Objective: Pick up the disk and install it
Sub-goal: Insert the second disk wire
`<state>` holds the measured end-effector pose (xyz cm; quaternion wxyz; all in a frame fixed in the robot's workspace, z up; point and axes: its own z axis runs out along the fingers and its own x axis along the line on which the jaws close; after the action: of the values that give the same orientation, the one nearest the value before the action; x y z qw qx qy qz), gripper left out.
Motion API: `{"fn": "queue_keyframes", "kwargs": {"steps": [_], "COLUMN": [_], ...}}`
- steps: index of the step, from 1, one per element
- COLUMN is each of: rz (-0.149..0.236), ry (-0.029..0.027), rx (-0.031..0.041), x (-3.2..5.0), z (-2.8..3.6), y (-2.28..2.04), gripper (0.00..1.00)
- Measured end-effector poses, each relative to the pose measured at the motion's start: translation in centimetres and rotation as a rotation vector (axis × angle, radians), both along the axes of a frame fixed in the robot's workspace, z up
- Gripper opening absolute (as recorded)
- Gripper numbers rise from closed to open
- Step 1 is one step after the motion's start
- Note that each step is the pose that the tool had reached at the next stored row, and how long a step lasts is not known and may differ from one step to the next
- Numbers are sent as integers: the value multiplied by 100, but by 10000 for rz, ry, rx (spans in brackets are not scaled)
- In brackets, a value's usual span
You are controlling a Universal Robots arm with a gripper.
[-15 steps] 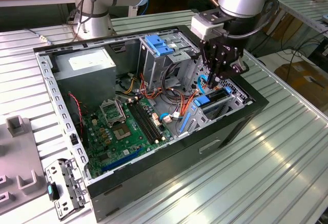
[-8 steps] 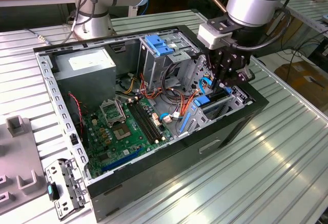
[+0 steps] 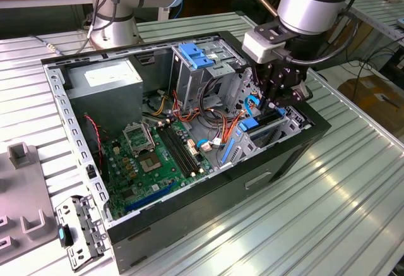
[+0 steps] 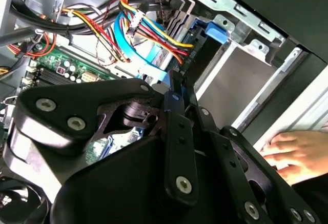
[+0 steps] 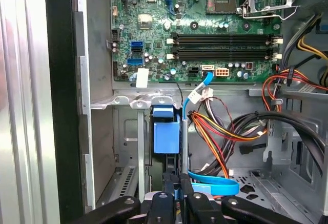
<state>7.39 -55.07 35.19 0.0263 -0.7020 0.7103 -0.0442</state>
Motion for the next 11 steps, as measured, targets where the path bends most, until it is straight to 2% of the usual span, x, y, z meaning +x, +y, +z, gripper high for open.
{"fn": "queue_keyframes", "kwargs": {"steps": [1,2,3,11], "rz": [1,0,-1,0], "ry": [0,0,0,0], "rx": [149,232,252,254], "x": [0,0,0,16], "z": [0,-1,-3,-18], "y": [-32,-58,-66,-66], "gripper": [16,16,16,16]}}
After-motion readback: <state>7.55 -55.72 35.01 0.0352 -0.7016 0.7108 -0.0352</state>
